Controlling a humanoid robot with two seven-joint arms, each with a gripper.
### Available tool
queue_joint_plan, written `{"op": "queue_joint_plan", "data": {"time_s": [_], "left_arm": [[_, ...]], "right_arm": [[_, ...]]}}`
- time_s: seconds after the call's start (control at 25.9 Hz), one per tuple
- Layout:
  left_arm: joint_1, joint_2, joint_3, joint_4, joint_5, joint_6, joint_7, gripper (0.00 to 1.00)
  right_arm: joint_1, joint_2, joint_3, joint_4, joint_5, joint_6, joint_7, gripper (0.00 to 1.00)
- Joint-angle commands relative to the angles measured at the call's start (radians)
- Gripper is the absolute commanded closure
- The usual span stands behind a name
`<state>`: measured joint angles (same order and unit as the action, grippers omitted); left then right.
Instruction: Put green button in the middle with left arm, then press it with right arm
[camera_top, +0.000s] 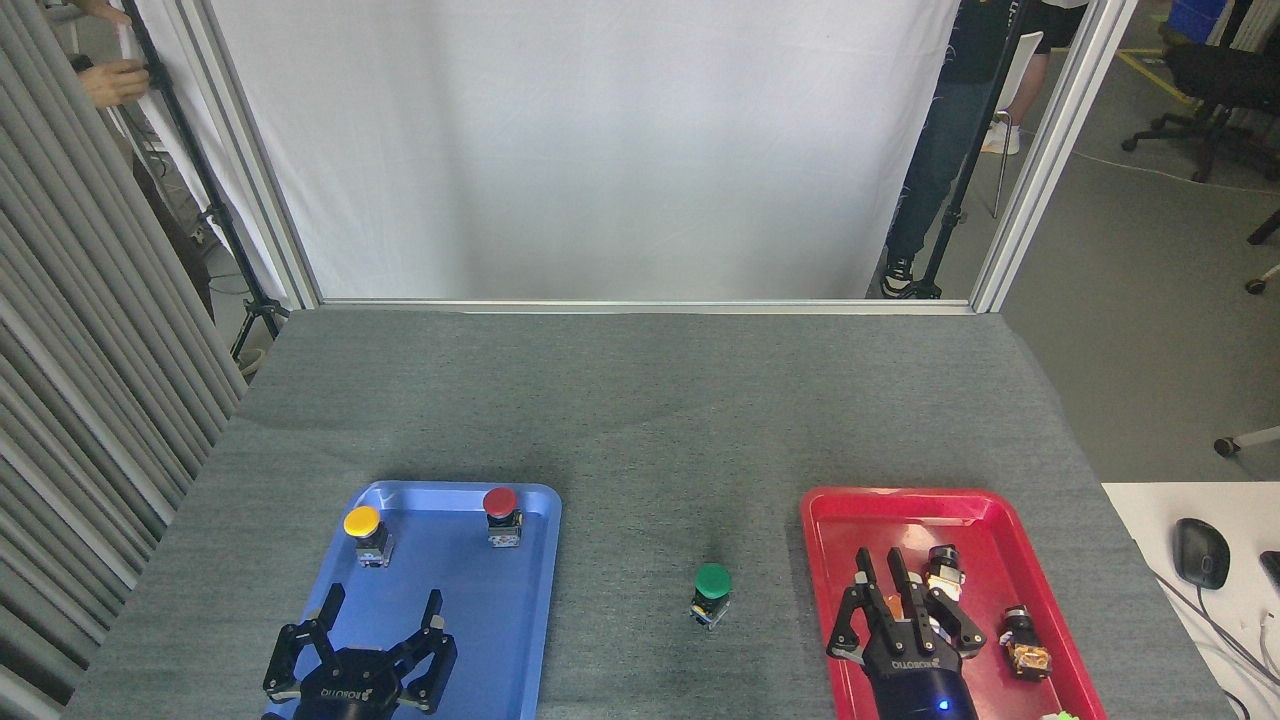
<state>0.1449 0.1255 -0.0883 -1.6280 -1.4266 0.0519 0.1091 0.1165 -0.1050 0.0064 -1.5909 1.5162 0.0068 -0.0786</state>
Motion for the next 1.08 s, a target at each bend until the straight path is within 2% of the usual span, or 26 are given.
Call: {"op": "queue_joint_plan", "data": {"time_s": [0.0,0.15,0.27,0.35,0.42,0.58,0.77,0.97,1.04], "left_arm": [[0.002,0.003,-0.001,0.0,0.0,-0.021,-0.006,0.0],[-0.007,-0.003,-0.005,0.002,-0.002,-0.118,-0.011,0.0],[-0.022,-0.004,-0.027,0.003,-0.005,-0.153,-0.012,0.0],[-0.024,0.0,-0.041,0.007,-0.008,-0.158,-0.034,0.0],[-0.024,0.002,-0.042,0.007,-0.014,-0.161,-0.075,0.0],[-0.025,-0.003,-0.054,0.008,-0.015,-0.161,-0.089,0.0],[-0.044,-0.006,-0.091,0.013,-0.012,-0.161,-0.095,0.0],[-0.099,-0.006,-0.169,0.037,-0.012,-0.161,-0.12,0.0],[-0.119,-0.003,-0.199,0.057,-0.014,-0.162,-0.137,0.0]], "right_arm": [[0.035,-0.03,-0.045,-0.029,-0.001,-0.014,-0.003,0.01],[0.064,-0.033,-0.057,-0.031,-0.001,-0.013,-0.033,0.01],[0.1,-0.028,-0.121,-0.07,-0.004,-0.067,-0.038,0.01],[0.1,-0.03,-0.132,-0.075,-0.011,-0.103,-0.038,0.0],[0.1,-0.028,-0.134,-0.077,-0.014,-0.103,-0.038,0.0],[0.103,-0.019,-0.134,-0.078,-0.027,-0.096,-0.035,0.0],[0.103,-0.01,-0.129,-0.077,-0.145,-0.103,-0.029,0.0],[0.106,-0.015,-0.123,-0.069,-0.146,-0.114,-0.043,0.0],[0.106,-0.019,-0.121,-0.069,-0.123,-0.114,-0.04,0.0]]}}
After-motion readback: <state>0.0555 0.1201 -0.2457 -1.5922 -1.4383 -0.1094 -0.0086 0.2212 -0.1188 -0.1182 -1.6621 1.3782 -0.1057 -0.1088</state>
